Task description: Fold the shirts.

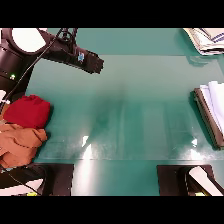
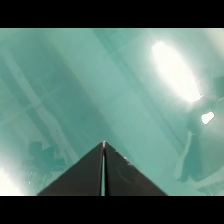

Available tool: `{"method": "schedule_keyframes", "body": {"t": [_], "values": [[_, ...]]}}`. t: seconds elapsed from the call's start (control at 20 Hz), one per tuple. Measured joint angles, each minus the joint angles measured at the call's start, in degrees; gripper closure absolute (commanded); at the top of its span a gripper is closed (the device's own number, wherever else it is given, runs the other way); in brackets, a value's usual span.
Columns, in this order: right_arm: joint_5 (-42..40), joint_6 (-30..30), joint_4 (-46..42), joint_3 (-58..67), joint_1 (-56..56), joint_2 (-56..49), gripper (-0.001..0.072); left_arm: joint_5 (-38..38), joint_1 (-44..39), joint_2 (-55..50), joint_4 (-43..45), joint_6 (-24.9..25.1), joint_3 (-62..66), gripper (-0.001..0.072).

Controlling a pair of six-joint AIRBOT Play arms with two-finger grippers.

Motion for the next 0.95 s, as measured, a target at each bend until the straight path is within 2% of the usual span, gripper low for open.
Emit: {"method": "schedule_keyframes", "body": {"t": [0.1,0.2,0.4,0.45,0.5,0.6,0.65,0.7,0.95], "values": [[-0.76,0.17,2.16,0.55,0.85,0.15,0.0151,-0.17,0.0,0.0,0.0,0.0,0.0,0.0684],[-1.27,0.2,8.07,0.83,3.87,0.22,0.0156,-0.22,0.0,0.0,0.0,0.0,0.0,0.0684],[-3.06,0.26,20.17,-0.68,16.48,0.22,0.0163,-0.15,0.0,0.0,-0.02,0.0,0.0,0.0684],[-3.8,0.26,21.9,-1.07,20.68,0.07,0.0234,0.09,0.0,0.0,-0.02,0.0,0.0,0.0684],[-4.48,0.24,23.3,-1.29,24.63,-0.24,0.0364,0.33,0.0,0.0,-0.02,0.0,0.0,0.0684],[-5.46,0.24,24.85,-1.57,32.44,-1.31,0.053,0.7,0.0,0.0,-0.02,0.0,0.0,0.0684],[-5.81,0.22,25.51,-1.66,36.15,-2.08,0.0676,0.92,0.0,0.0,-0.04,0.0,0.0,0.0684],[-5.99,0.15,25.88,-1.73,39.32,-2.82,0.0695,1.05,0.0,0.0,-0.04,0.0,0.0,0.0684],[-6.49,-0.66,26.84,-1.86,49.55,-7.13,0.0694,1.25,0.0,0.0,-0.04,0.0,0.0,0.0684]]}}
